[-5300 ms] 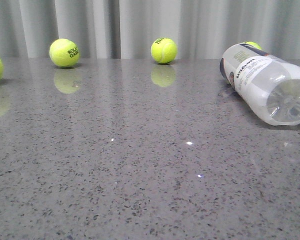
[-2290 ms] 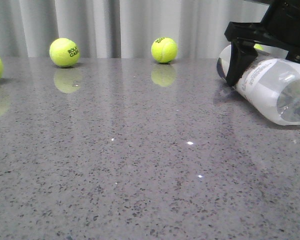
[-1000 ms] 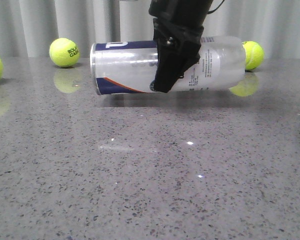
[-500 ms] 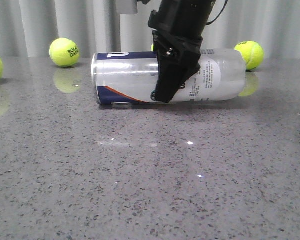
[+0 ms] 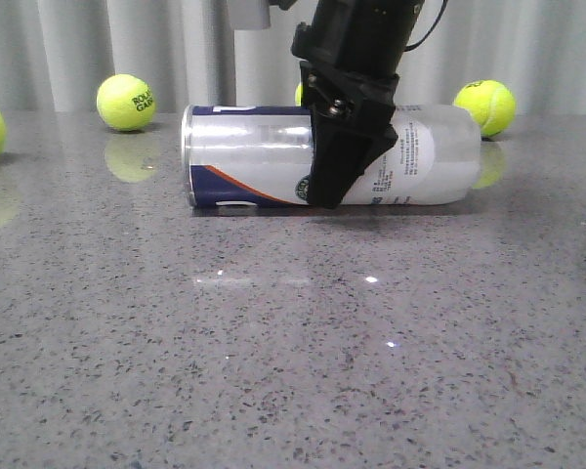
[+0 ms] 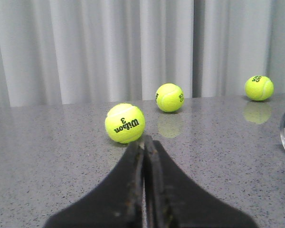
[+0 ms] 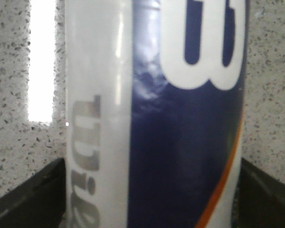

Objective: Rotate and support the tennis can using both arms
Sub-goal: 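Roll the can about its long axis with the right gripper, then release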

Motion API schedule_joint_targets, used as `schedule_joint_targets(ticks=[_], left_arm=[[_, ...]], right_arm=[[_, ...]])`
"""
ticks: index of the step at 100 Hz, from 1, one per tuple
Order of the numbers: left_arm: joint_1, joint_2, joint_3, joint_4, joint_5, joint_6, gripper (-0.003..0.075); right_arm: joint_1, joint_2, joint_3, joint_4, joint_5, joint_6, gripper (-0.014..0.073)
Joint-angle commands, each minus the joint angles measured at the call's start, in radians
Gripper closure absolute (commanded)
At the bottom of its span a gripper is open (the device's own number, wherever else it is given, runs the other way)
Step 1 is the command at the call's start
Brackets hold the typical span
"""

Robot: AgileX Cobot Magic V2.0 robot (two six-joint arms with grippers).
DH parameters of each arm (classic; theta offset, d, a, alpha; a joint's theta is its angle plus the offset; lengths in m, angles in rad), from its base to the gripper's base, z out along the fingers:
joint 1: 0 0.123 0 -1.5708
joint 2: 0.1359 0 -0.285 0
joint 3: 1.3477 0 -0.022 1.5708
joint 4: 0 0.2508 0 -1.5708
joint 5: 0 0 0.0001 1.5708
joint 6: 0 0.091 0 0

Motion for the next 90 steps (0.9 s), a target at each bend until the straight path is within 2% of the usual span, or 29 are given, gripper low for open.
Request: schedule_joint_targets(ticks=[1,90], left_arm=[[0.000,-0.039,0.046,-0.001,-0.083,-0.007,0.0741],[0.000,-0.039,0.046,-0.001,-0.083,-0.007,0.0741]], right_arm=[[-0.002,-0.060,-0.032,0.011,-0.009,0.003,-0.0054],[-0.003,-0.139,-0.032,-0.006,0.026,0.003,-0.0054]])
